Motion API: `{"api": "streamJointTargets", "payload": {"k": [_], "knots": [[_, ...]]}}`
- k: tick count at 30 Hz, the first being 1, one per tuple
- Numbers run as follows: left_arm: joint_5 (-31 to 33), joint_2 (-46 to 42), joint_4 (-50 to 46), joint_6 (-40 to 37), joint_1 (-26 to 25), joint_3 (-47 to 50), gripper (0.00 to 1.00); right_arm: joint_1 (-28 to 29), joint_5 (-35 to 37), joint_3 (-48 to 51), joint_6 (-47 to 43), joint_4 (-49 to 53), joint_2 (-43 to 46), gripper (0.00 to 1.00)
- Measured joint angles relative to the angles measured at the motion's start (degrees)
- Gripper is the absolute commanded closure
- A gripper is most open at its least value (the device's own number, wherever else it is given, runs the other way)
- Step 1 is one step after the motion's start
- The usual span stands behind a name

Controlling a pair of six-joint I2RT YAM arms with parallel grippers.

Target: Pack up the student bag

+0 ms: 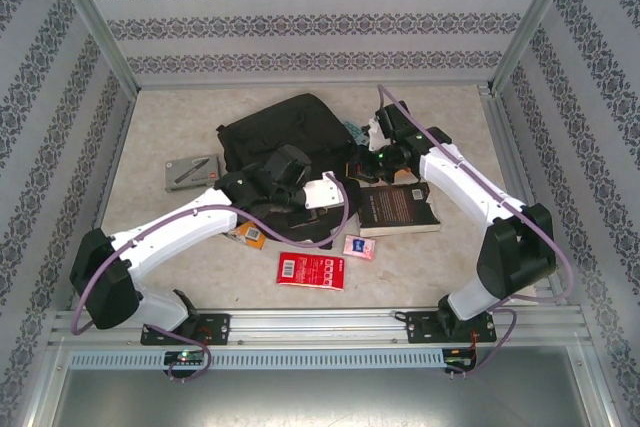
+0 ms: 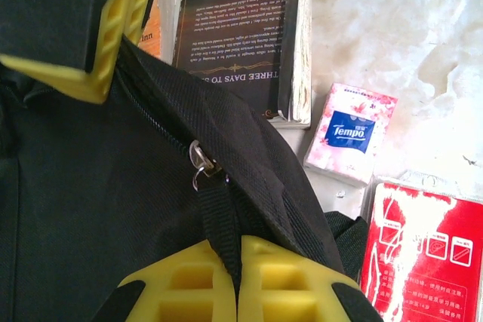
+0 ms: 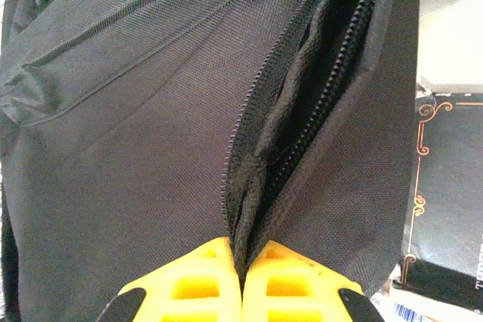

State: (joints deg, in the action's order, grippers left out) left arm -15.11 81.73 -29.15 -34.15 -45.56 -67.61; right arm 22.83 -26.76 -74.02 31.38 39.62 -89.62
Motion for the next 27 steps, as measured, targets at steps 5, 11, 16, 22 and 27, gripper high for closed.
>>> {"api": "streamJointTargets", "payload": {"k": [5,11,16,22,27], "knots": [[1.62,4.57,-5.38,-4.83,-1.88,-6.64,1.00,0.17,1.70,-0.26,0.17,-0.37,-0.57,1.00],[11.41,7.76,-9.31,-13.79,-7.10,-8.17,1.00,0.22,1.44,-0.33,1.49,-0.33,-2.19,1.00],[19.85,9.03,-12.11,-18.47,-10.47,-8.46,1.00,-0.07,1.44,-0.33,1.64,0.02,-2.73,1.00],[24.68,9.57,-14.05,-19.39,-11.39,-9.25,1.00,-0.66,0.96,-0.33,1.49,0.28,-2.78,1.00],[25.64,9.49,-14.43,-17.79,-11.39,-9.25,1.00,-1.40,0.70,-0.28,1.20,0.96,-2.78,1.00]]}}
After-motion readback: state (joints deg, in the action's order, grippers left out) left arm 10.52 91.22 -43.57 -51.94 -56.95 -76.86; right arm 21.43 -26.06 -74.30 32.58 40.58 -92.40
